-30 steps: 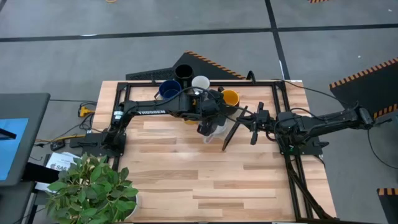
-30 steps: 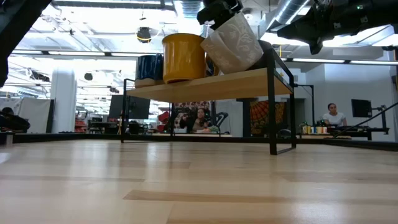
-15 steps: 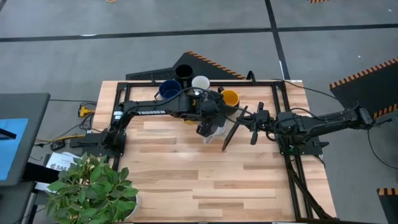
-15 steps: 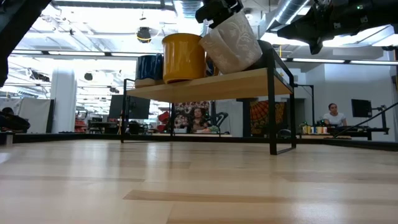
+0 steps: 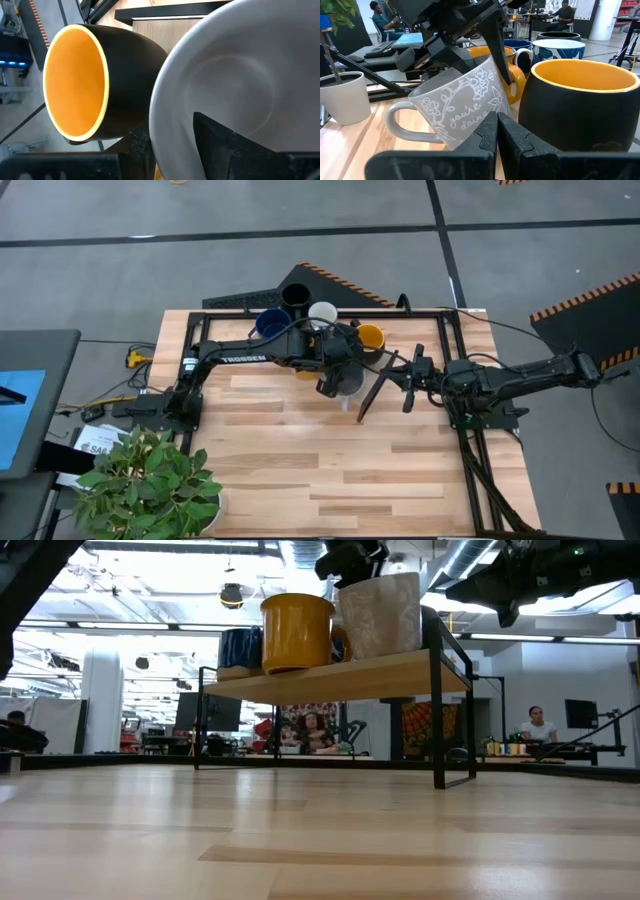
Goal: Place coffee mugs
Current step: Put the gray mug on the shelf, then return to Home Position
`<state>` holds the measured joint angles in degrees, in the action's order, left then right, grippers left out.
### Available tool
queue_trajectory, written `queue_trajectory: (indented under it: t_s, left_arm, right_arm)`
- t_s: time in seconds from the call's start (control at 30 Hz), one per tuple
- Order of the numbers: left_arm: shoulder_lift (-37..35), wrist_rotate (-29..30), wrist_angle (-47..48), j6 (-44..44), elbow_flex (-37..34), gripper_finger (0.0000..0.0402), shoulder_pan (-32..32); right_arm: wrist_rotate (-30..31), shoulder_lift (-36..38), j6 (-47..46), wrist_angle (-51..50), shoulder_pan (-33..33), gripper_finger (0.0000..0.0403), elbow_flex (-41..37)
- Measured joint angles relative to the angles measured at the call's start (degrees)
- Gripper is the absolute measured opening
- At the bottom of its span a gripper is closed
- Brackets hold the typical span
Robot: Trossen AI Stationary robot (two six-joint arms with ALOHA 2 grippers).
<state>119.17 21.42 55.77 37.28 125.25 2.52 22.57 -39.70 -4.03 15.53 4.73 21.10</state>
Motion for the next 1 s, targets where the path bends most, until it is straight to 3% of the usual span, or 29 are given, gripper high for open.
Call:
queue_trajectory:
  t_s: [0.67, 0.83, 1.0]
  left_arm:
    - [0.0, 4.6, -2.6, 3.5, 0.0, 0.0169, 0.0]
    - [-0.1, 9.4, -2.8, 4.9, 0.2, 0.0169, -0.4]
    - [-0.3, 15.6, -1.0, 5.8, 4.8, 0.0169, -2.0]
  right_arm:
    - [0.0, 0.0, 0.0, 0.0, 0.0, 0.0035, 0.0]
    - [0.0, 0.0, 0.0, 0.0, 0.0, 0.0035, 0.0]
    - [0.0, 0.0, 0.0, 0.0, 0.0, 0.0035, 0.0]
